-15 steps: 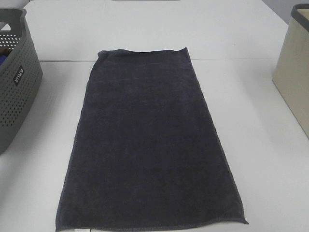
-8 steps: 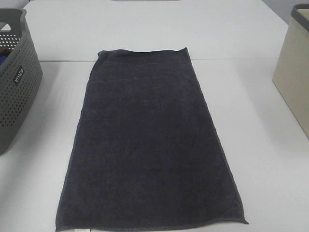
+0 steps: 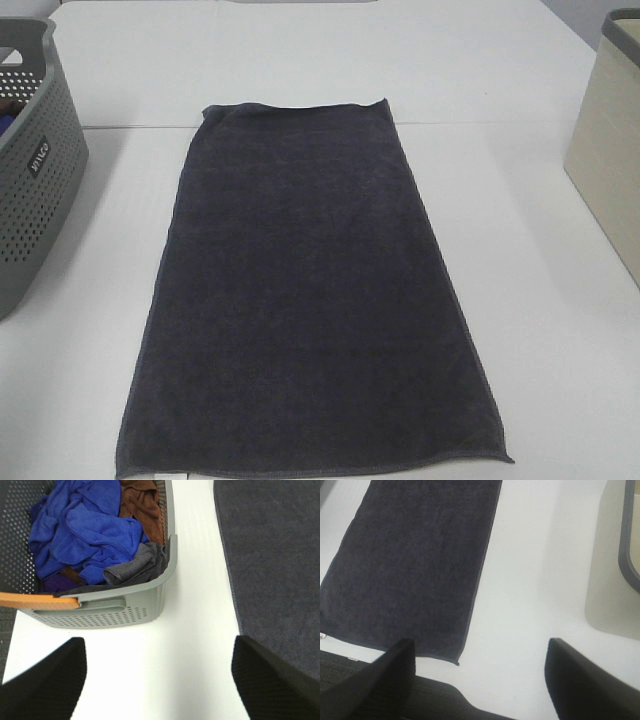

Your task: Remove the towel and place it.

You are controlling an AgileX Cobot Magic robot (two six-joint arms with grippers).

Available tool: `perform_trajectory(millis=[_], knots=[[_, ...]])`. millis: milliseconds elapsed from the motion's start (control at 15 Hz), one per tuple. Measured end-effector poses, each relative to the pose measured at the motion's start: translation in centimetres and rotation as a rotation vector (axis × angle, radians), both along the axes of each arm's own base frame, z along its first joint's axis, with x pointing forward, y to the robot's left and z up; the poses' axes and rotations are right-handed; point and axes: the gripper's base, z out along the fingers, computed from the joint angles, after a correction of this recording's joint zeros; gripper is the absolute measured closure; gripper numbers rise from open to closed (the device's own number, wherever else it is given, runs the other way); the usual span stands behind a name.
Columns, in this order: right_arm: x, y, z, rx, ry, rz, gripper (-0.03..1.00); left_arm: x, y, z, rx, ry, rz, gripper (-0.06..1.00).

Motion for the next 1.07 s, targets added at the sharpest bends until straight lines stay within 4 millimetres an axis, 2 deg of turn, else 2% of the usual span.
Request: perform_trajectory(millis=[133, 200, 333, 467, 733, 867, 1067], knots=[[-3.3, -0.6, -2.2, -0.008, -0.047, -0.007, 0.26, -4.9, -0.1, -1.2, 0.015, -0.11, 0.005, 0.19], [-4.5, -0.7, -3.3, -0.006, -0.065, -0.007, 0.26, -6.6, -0.2, -2.0, 0.022, -0.15, 0.007, 0.19], [-6.5, -1.2, -5.6, -0.018, -0.1, -0.016, 0.26, -9.5, -0.2, -3.9, 0.038, -0.218, 0.015, 0.19], [-7.7, -1.6, -8.0, -0.039, -0.116, -0.029, 0.26, -11.5, -0.1, -5.9, 0.055, -0.263, 0.025, 0.19], [-9.6, -1.9, -11.3, -0.04, -0.179, -0.028, 0.26, -12.8, -0.1, -8.9, 0.058, -0.289, 0.027, 0.19], [-9.8, -1.9, -11.3, -0.045, -0.239, -0.018, 0.26, -12.2, -0.3, -10.3, 0.042, -0.237, 0.017, 0.19], [-8.7, -1.8, -11.6, -0.04, -0.308, -0.018, 0.26, -11.2, -0.4, -10.9, 0.027, -0.28, 0.009, 0.19]])
